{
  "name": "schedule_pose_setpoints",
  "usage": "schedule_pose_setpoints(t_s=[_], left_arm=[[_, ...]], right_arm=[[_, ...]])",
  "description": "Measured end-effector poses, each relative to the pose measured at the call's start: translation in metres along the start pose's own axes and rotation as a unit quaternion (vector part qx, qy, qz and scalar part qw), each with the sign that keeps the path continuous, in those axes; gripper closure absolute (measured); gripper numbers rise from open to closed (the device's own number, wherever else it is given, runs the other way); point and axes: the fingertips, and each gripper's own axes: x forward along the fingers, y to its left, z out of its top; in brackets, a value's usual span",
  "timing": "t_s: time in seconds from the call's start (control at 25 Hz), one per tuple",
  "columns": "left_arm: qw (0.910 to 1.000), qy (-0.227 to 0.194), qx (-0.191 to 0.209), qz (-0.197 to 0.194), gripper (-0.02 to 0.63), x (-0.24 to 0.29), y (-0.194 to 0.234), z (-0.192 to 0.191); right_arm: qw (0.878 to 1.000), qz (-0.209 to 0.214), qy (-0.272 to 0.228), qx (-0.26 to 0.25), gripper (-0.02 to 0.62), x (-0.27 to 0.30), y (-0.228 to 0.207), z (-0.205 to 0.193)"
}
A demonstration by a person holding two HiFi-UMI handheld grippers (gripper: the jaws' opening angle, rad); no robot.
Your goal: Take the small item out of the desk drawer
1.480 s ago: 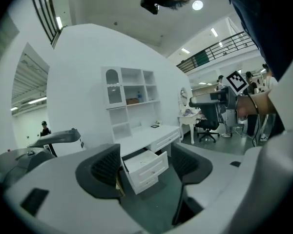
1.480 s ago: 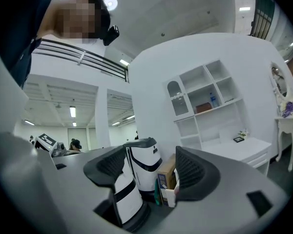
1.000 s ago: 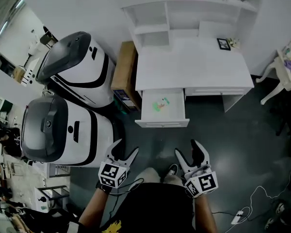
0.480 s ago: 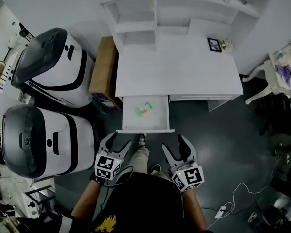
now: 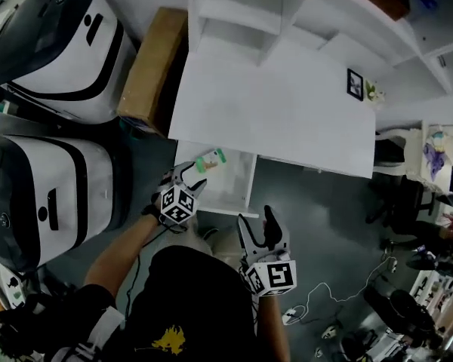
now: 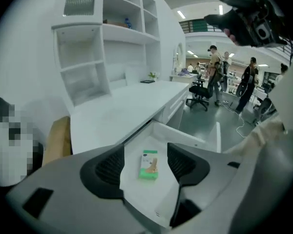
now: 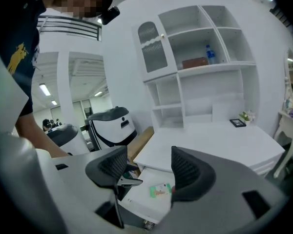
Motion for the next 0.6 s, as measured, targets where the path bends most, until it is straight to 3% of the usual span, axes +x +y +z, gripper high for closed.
schedule_pose_setpoints(t_s=[0.16, 0.28, 0.52, 0.6], left_arm=[[0.9989, 0.02, 0.032, -0.03, 0.32, 0.061, 0.006, -0.005], [0.9947, 0.062, 0.049, -0.066, 0.303, 0.113, -0.002, -0.024], [0.9843, 0.16, -0.022, -0.071, 0.277, 0.207, -0.009, -0.095], [0.9787, 0.192, -0.022, -0.07, 0.256, 0.233, -0.008, -0.119]], right_arm=[[0.999, 0.0, 0.041, 0.007, 0.298, 0.034, -0.015, -0.015], [0.998, 0.009, 0.06, 0.021, 0.299, 0.057, -0.03, -0.035], [0.993, 0.027, 0.111, -0.011, 0.314, 0.096, -0.06, -0.069], [0.991, 0.033, 0.131, -0.012, 0.313, 0.113, -0.064, -0.083]])
